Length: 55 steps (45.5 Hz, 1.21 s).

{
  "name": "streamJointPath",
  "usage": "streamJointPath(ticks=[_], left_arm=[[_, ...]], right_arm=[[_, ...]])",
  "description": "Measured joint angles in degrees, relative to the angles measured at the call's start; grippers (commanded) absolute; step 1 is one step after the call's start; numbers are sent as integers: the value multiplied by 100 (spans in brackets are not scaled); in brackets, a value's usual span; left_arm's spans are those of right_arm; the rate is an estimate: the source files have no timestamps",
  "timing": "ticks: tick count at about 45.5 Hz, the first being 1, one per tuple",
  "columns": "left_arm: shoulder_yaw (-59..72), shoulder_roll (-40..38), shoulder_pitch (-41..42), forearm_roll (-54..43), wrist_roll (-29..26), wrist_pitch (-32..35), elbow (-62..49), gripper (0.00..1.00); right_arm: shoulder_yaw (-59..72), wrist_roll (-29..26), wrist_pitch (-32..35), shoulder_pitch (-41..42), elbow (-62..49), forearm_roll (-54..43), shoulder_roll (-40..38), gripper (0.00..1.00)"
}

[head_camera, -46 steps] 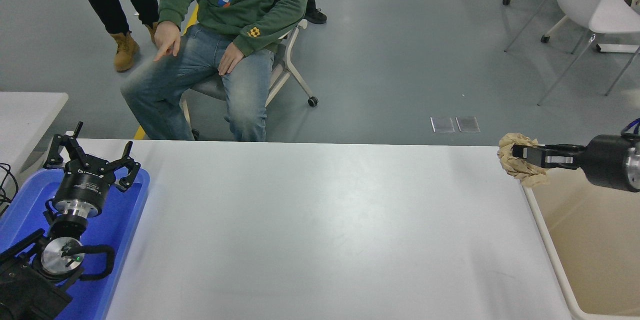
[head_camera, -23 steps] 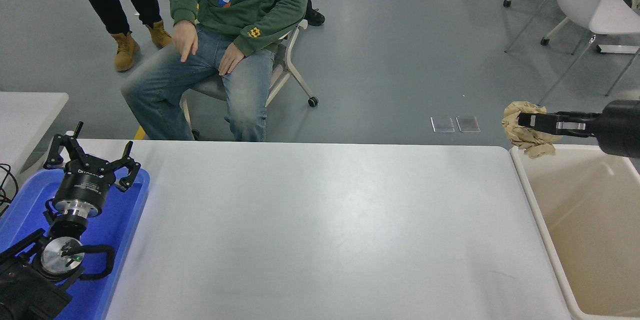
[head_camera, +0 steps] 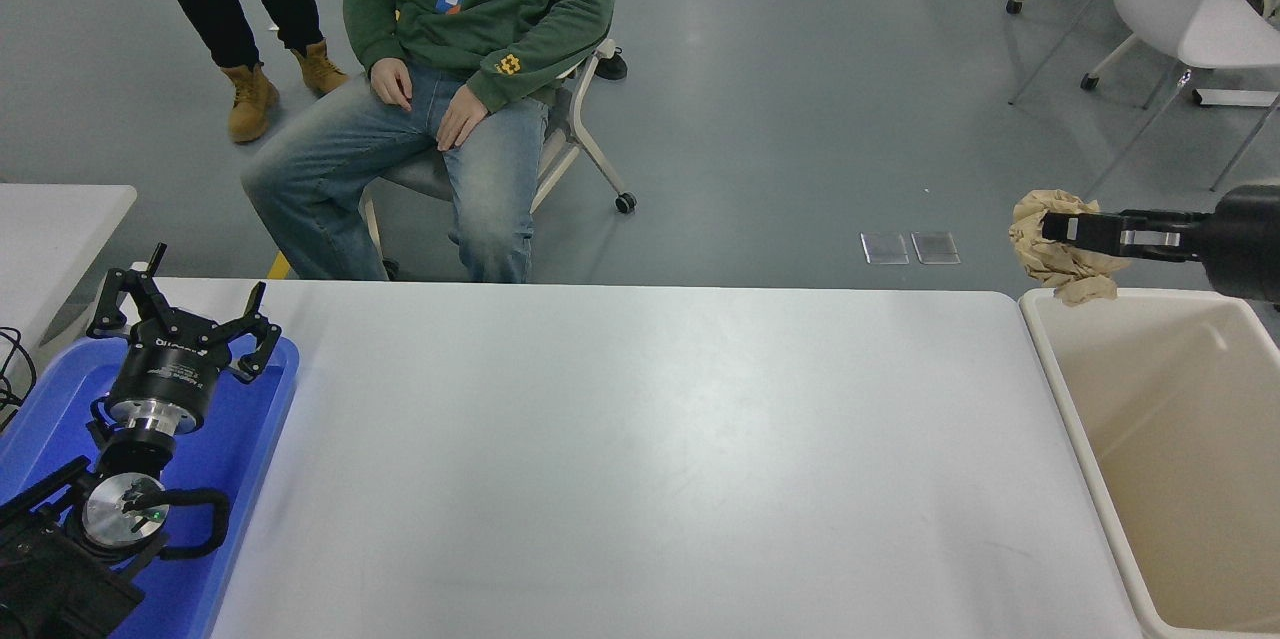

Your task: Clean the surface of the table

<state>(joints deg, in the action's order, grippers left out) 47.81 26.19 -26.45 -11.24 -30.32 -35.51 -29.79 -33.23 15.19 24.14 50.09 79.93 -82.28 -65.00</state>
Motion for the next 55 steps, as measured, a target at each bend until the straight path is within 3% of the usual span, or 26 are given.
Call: streamJointPath(ticks=[15,33,55], left_arm=[[0,0,0,-2,0,0,0,100],[0,0,-1,-1,0,0,0,100],[0,0,0,0,0,0,0,100]], right_arm=[[5,-21,-10,50,-546,0,146,0],[6,-76,-162,435,-2430,13,841,0],[124,-86,-1162,849,-4931,676,1945,0]])
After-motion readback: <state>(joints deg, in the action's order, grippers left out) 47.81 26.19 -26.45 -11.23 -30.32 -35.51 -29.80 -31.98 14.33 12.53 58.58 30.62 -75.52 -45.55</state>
